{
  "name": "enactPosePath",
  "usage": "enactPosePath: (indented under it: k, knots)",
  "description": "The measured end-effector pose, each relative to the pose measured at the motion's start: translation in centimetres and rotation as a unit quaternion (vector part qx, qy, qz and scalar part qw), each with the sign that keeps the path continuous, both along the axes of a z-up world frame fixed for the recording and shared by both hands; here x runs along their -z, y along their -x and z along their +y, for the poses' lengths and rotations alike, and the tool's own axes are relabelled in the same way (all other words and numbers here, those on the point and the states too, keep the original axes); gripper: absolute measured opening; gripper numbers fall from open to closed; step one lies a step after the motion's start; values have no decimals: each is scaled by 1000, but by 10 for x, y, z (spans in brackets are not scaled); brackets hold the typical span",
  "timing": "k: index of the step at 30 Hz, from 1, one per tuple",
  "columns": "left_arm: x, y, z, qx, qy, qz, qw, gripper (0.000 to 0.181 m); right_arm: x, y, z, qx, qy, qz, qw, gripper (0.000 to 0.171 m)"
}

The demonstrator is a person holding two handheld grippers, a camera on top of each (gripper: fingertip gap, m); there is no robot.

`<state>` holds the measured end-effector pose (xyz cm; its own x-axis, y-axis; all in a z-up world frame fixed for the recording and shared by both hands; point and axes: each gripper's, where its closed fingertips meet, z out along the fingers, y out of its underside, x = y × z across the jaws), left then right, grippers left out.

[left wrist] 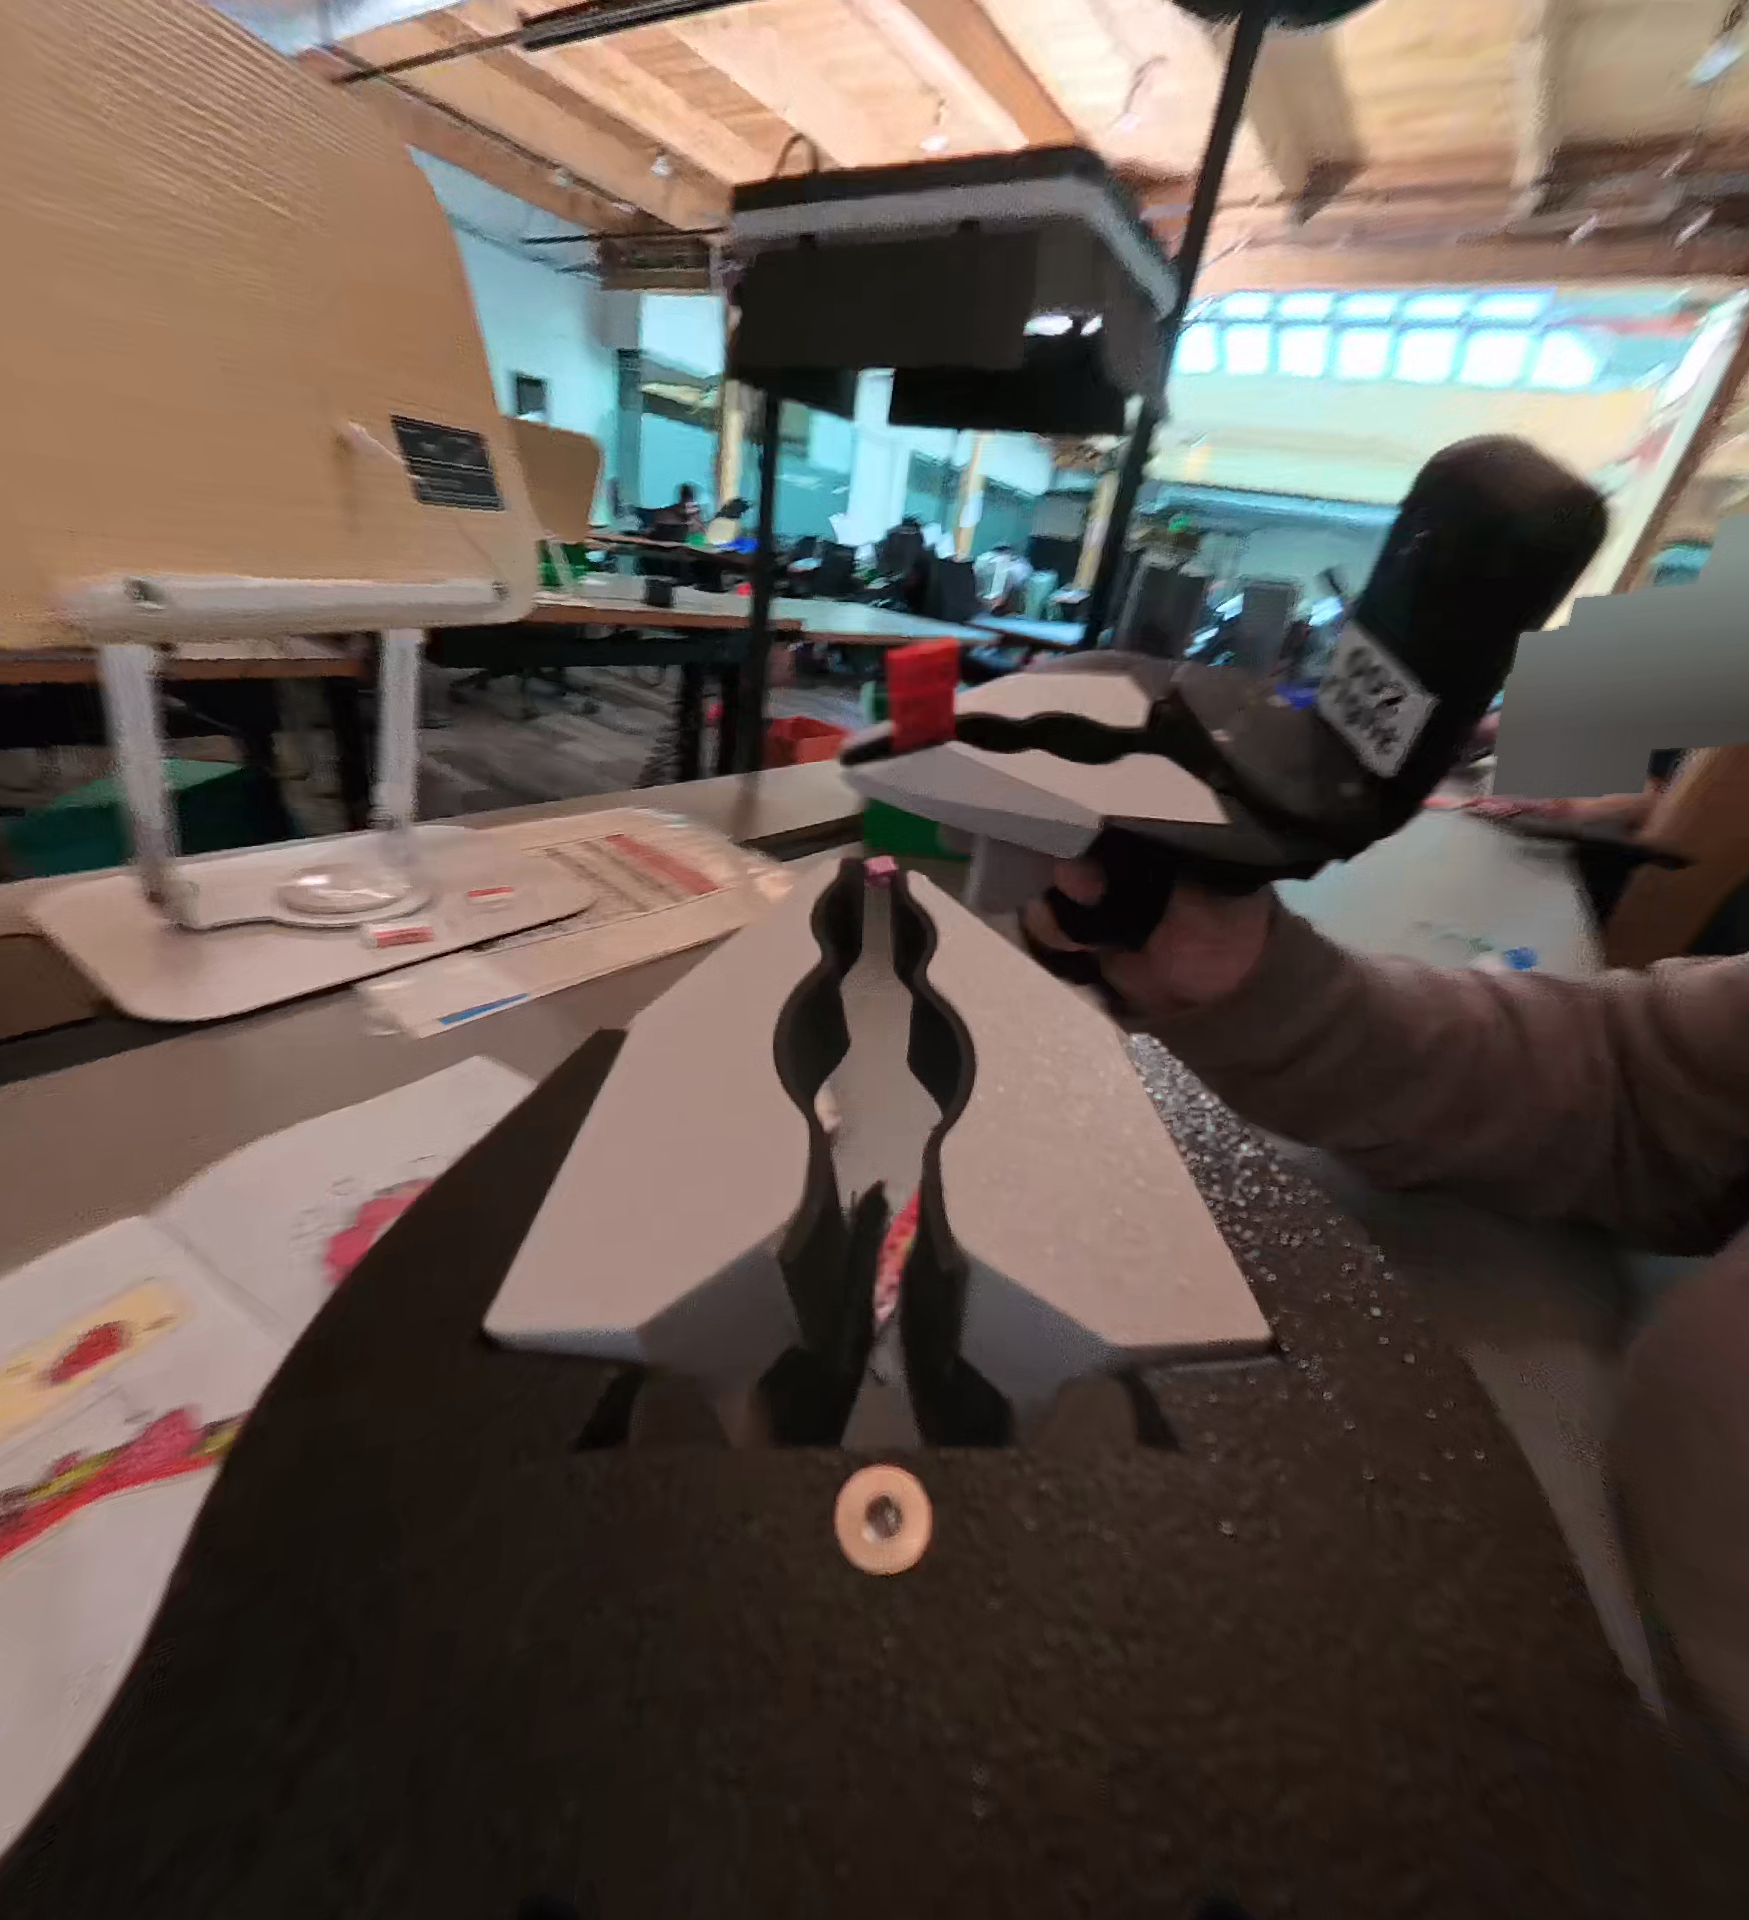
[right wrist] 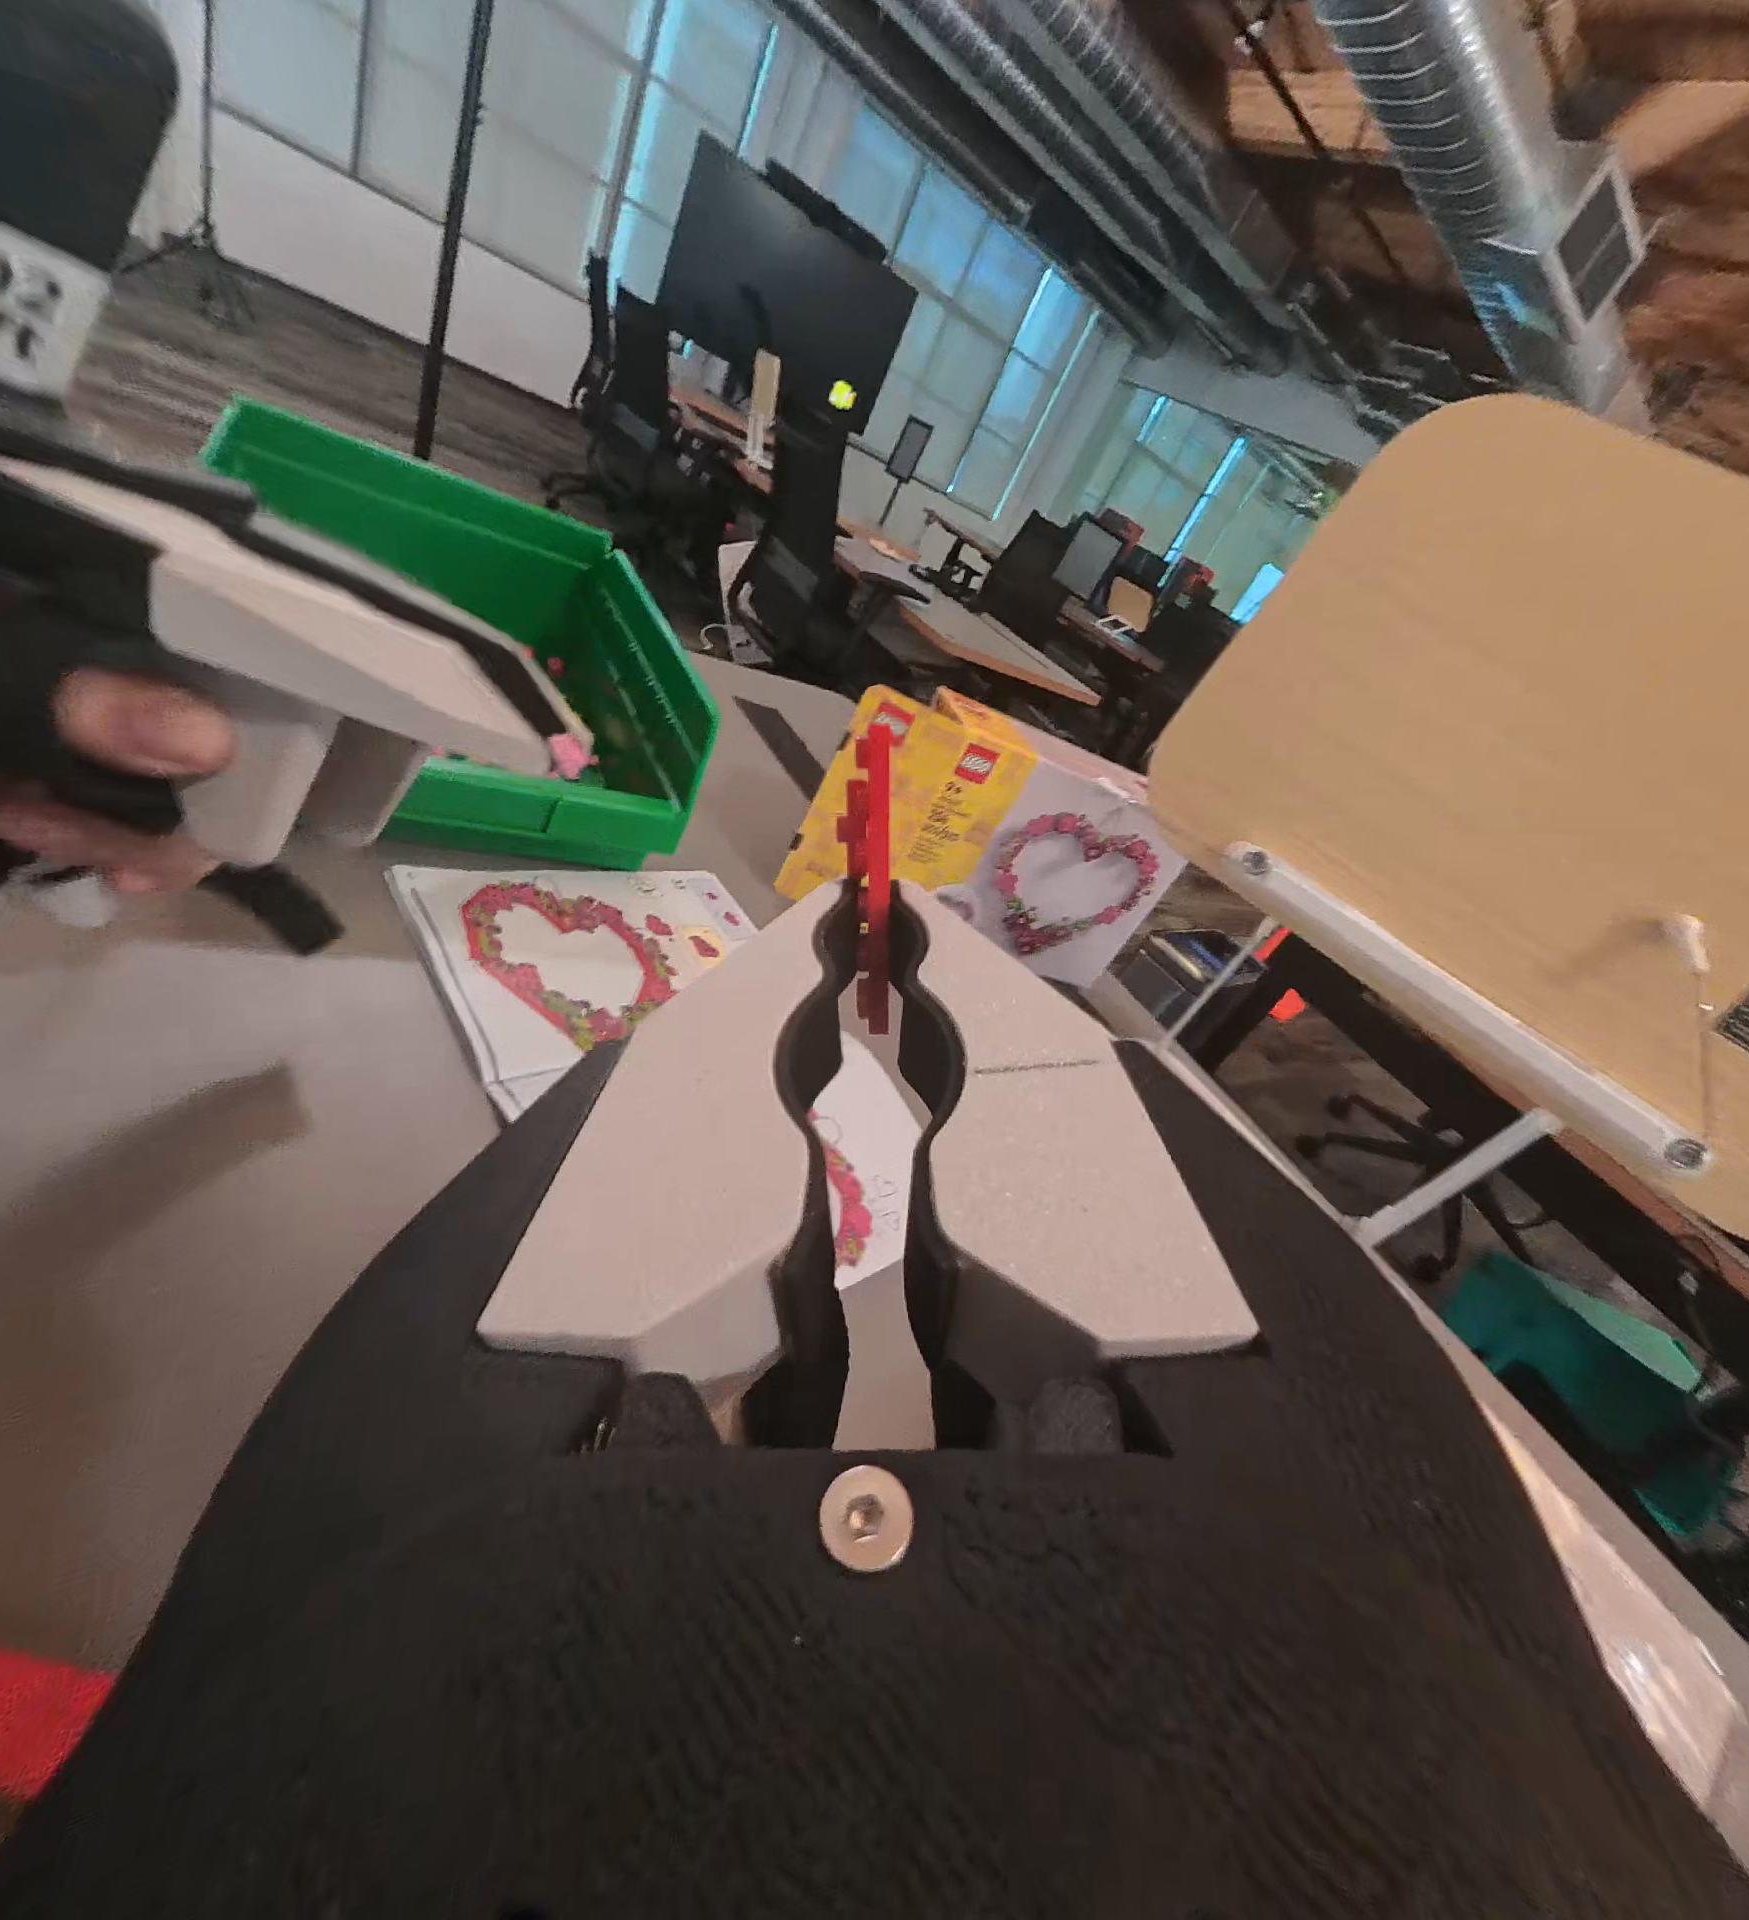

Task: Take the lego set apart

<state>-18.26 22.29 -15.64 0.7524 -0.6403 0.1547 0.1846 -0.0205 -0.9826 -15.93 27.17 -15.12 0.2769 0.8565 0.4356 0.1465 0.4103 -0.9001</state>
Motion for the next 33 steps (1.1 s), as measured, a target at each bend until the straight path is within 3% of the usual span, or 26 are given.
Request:
enactPosePath:
  k: [3,5,7,8,9,10,11,14,17,22,24,26,28,30,33]
  knots:
    - [-5,62,8,-153,12,101,983,3,9,7,-4,-17,7,-24,1000,2]
    - [3,138,7,-309,71,197,928,3,16,11,-7,-33,30,-35,998,2]
    - [12,195,-5,-404,126,226,877,3,21,15,-10,-49,54,-38,997,2]
    - [18,210,-9,-417,152,213,870,2,23,16,-11,-55,65,-40,996,2]
    - [25,223,-12,-429,178,191,865,14,25,17,-12,-61,73,-41,995,2]
    - [34,236,-14,-443,207,173,855,39,28,18,-13,-67,81,-44,994,2]
    - [45,246,-16,-452,238,163,844,54,30,19,-14,-71,87,-48,992,2]
    - [68,268,-23,-477,289,162,814,80,36,21,-16,-79,97,-57,991,2]
    - [74,274,-26,-484,307,162,803,88,39,22,-19,-92,115,-61,987,2]
    - [70,265,-24,-459,291,166,823,91,40,23,-21,-101,116,-66,986,2]
    - [51,244,-14,-417,231,157,865,73,41,23,-23,-109,115,-68,985,2]
    - [24,191,-3,-304,160,111,933,63,44,26,-34,-143,140,-80,977,2]
    - [2,118,-4,-132,102,66,984,46,52,28,-51,-200,190,-109,955,2]
    - [-3,58,-15,15,94,44,994,40,61,26,-67,-255,245,-138,925,2]
    - [20,8,-20,120,142,55,981,38,75,23,-83,-303,289,-179,890,2]
